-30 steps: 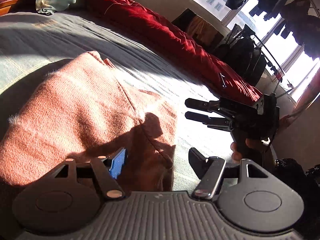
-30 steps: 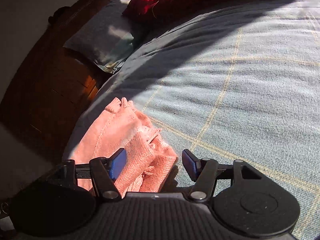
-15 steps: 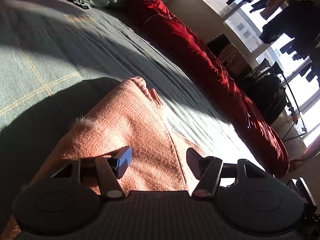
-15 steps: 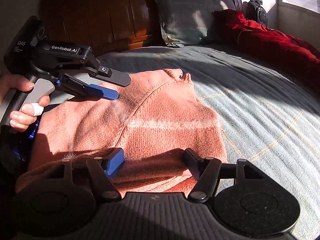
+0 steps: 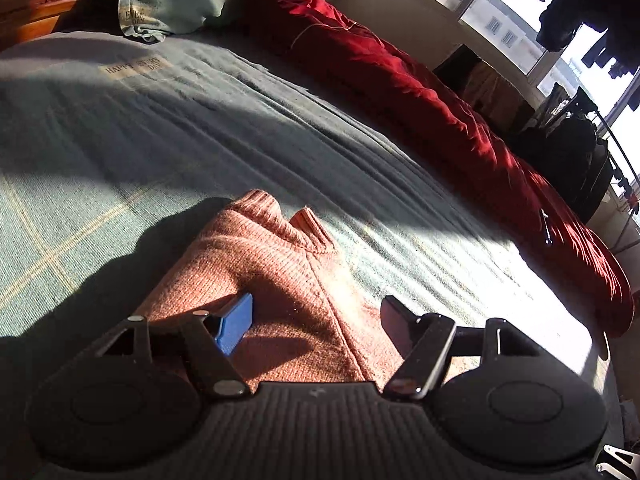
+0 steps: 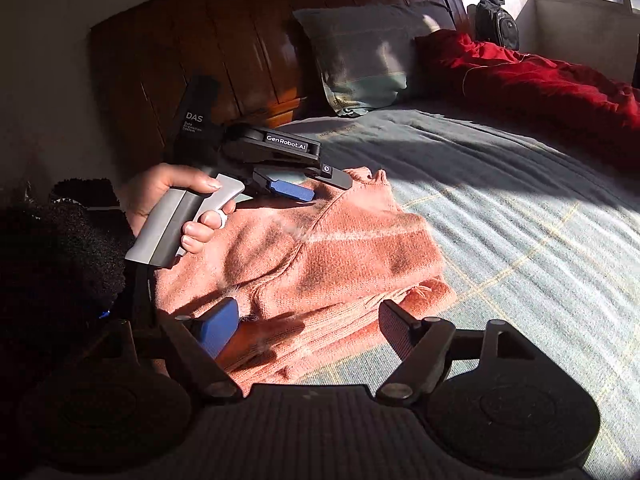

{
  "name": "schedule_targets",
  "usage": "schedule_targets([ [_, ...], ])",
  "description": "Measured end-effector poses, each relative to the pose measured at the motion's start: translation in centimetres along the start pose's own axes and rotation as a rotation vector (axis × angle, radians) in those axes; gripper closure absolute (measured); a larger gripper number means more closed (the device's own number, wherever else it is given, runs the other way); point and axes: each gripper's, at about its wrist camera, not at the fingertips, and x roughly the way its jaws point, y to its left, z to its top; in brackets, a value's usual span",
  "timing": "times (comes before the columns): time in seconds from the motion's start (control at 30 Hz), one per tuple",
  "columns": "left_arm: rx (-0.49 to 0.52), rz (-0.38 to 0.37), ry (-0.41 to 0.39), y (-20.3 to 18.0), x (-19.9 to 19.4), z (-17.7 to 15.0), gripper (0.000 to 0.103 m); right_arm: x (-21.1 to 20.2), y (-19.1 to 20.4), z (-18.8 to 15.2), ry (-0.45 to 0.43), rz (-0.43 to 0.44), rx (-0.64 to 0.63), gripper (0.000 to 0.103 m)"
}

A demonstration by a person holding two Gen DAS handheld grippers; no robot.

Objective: Fold clothes

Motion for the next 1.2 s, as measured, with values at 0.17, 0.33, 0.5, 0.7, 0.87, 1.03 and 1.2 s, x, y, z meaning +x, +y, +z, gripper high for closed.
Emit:
schedule_targets([
  [0.17, -0.025, 0.010, 0.017, -0.6, -0.6, 0.5, 0.031, -2.4, 0.0, -0.8, -0.022, -0.032, 0.000, 0.020],
  [0.33, -0.054, -0.087, 0.010, -2.0, -5.2, -0.9, 0.032, -4.5, -0.5, -0.6, -0.051, -0.028, 0.032, 0.019],
  [0.5, 0.020, -0.204, 0.028, -5.4, -9.4, -6.9, 0.031, -5.9, -1.0, -0.7, -0.071, -0.031, 0.047, 0.017],
  [0.7, -0.034, -0.339, 0.142, -6.5, -8.3, -13.6, 0.030, -6.3, -1.4, -1.4, -0.064, -0.043, 0.083, 0.017],
  [0.87, -0.024, -0.339, 0.090, -7.7, -10.2, -14.8, 0.031, -6.8, -1.5, -1.9, -0.060, -0.051, 0.099, 0.017],
  [1.03, 0.009, -0.295, -0.082, -7.7, -14.2, -13.8, 0.023, -8.1, -1.7, -2.1, -0.083, -0.072, 0.088, 0.015],
  [1.2, -0.086, -0.259, -0.027, -5.7, -12.6, -15.4, 0.024, -8.3, -2.6, -2.4, -0.087, -0.054, 0.138, 0.015],
])
